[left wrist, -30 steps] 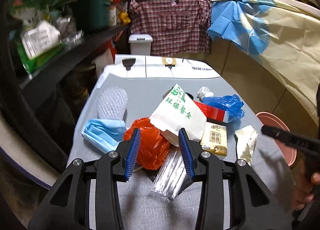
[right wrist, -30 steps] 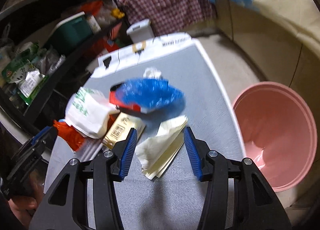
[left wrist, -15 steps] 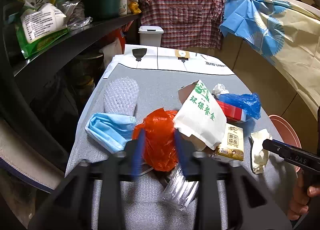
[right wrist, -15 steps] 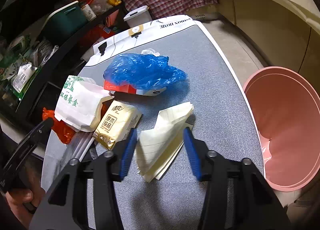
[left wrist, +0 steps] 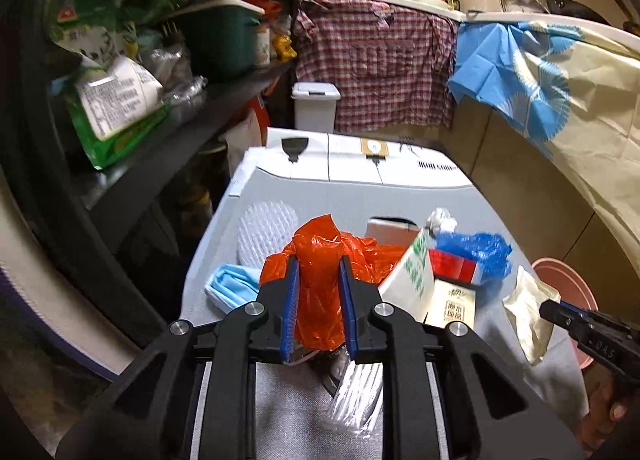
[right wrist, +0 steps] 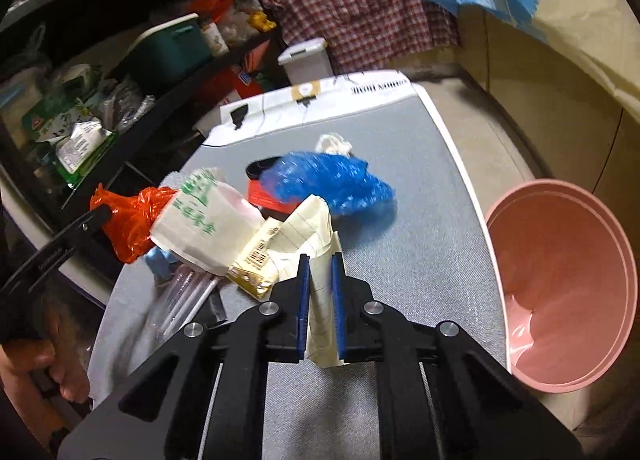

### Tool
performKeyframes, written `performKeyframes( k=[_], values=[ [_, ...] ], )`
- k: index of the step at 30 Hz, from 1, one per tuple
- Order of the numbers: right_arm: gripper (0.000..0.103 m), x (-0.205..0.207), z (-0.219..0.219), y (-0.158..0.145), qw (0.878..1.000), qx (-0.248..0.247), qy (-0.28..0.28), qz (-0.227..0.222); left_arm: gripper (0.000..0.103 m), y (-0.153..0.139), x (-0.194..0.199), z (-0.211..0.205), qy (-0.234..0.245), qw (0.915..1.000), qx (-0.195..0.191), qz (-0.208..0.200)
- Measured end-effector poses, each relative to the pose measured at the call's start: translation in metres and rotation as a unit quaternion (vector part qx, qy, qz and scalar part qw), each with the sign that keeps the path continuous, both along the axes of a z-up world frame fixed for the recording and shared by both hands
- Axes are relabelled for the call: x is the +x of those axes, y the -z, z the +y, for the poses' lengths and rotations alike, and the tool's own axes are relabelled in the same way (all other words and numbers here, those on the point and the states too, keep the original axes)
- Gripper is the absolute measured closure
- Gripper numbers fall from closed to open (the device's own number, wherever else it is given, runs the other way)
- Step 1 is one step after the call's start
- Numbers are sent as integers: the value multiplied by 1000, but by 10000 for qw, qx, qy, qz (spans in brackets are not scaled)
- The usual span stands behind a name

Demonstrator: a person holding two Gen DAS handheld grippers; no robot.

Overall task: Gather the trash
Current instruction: 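Grasp the orange-red plastic bag with the left tool while the right tool grasps the cream tissue, then carry the red bag and the tissue in both tools over the pink bin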

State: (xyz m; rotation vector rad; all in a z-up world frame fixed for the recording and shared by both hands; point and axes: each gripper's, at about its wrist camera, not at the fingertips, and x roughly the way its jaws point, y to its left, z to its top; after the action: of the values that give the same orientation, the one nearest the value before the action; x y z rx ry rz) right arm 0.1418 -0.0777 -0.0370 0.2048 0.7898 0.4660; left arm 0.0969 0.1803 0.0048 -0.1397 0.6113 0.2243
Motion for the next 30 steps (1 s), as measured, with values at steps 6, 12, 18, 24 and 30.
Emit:
performKeyframes(
  k=[6,12,18,24,30],
  values=[
    [92,-16,-3,-16,9993,-94,-38,-346,84,-18,-10,-2,-99,9997,26,-201],
    [92,-27,-13,-27,9984,-133,44,-549,84,-31,-23,-8,-176,9992,111,-351],
    [92,-36,-20,-38,9970,-199,74,-738,84,-45,-36,-17,-61,9989,-20,-460],
    [92,-41,-29,-57,9963,-171,78,-838,84,-51,-45,-28,153,9987,-89,-472],
    [92,-40,-47,-84,9955,-183,131,-924,84,-51,-42,-44,388,9982,-138,-426]
  ],
)
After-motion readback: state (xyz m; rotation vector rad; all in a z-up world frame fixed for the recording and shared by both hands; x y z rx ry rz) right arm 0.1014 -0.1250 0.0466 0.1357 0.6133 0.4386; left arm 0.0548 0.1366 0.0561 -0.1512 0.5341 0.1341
